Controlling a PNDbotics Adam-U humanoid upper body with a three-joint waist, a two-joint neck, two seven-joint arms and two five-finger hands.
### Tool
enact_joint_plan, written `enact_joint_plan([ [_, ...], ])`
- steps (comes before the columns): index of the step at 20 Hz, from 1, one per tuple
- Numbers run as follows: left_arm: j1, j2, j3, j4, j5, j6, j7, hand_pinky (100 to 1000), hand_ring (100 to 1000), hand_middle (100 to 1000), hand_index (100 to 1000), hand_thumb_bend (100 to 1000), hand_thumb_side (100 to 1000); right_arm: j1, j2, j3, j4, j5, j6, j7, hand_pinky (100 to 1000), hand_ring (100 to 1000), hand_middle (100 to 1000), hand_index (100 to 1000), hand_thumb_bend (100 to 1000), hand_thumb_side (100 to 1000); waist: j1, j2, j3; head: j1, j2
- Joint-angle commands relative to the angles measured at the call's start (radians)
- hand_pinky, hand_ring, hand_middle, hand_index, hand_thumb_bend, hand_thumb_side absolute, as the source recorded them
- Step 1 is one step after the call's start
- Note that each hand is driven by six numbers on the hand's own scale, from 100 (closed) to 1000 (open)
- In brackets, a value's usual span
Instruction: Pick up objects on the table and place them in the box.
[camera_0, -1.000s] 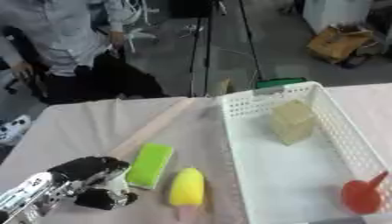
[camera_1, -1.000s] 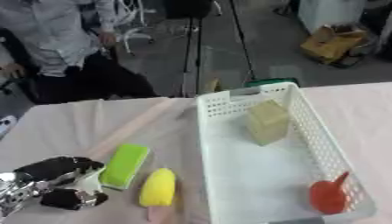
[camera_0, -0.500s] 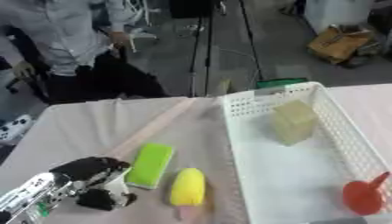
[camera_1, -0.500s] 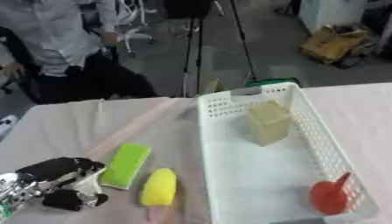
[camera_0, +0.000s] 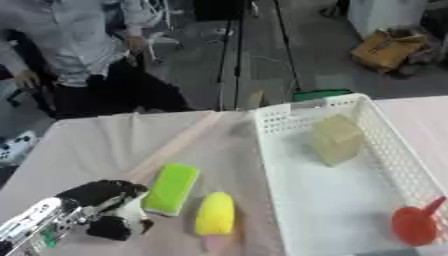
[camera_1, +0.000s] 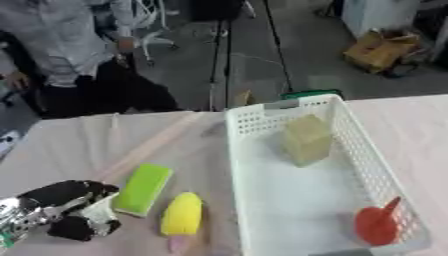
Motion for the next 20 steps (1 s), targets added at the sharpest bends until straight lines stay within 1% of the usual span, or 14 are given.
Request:
enact_joint_plan([
  [1,-0.01,0.023,0.016,-0.005,0.011,0.007,0.002,370,767,810,1000,437,752,-0.008,-0.013,-0.005,-0.017,-0.003,-0.017,-0.019,843,816,598,644,100,1000,-0.006,-0.018,0.002,0.002,-0.012],
  [3,-0.007,0.022,0.017,0.0,0.018,0.008,0.004,365,767,808,1000,436,735,-0.008,-0.013,-0.005,-0.017,-0.004,-0.018,-0.02,843,817,598,644,100,1000,-0.006,-0.019,0.001,0.001,-0.013],
  [6,-0.008,0.023,0.017,0.003,0.024,0.008,0.003,352,766,807,1000,476,705,-0.008,-0.012,-0.005,-0.017,-0.004,-0.018,-0.021,843,817,597,644,100,1000,-0.006,-0.019,0.001,0.001,-0.013],
  [11,-0.01,0.024,0.019,0.004,0.026,0.005,-0.008,330,751,798,999,482,661,-0.008,-0.012,-0.005,-0.017,-0.004,-0.019,-0.022,843,816,596,642,100,1000,-0.006,-0.018,0.001,0.001,-0.013],
  [12,-0.01,0.025,0.019,0.005,0.025,0.005,-0.01,307,739,791,994,467,619,-0.008,-0.012,-0.005,-0.017,-0.004,-0.019,-0.022,843,817,596,642,100,1000,-0.006,-0.018,0.0,0.001,-0.013],
  [15,-0.01,0.025,0.021,0.007,0.021,0.005,-0.011,286,728,788,992,454,598,-0.008,-0.012,-0.005,-0.017,-0.004,-0.019,-0.022,843,817,596,642,100,1000,-0.005,-0.018,0.0,0.001,-0.013],
  [16,-0.011,0.026,0.021,0.005,0.018,0.004,-0.01,267,712,781,986,443,558,-0.008,-0.012,-0.005,-0.017,-0.004,-0.019,-0.021,843,817,596,642,100,1000,-0.005,-0.018,0.001,0.001,-0.014],
  [18,-0.014,0.028,0.024,-0.004,0.01,0.003,-0.005,259,699,774,977,433,524,-0.009,-0.012,-0.005,-0.017,-0.004,-0.018,-0.02,843,816,596,642,100,1000,-0.004,-0.018,0.002,0.001,-0.014],
  [20,-0.016,0.029,0.026,-0.01,0.003,0.003,0.001,255,694,771,972,417,525,-0.009,-0.013,-0.005,-0.017,-0.005,-0.018,-0.019,844,817,596,643,100,1000,-0.003,-0.018,0.002,0.001,-0.015],
])
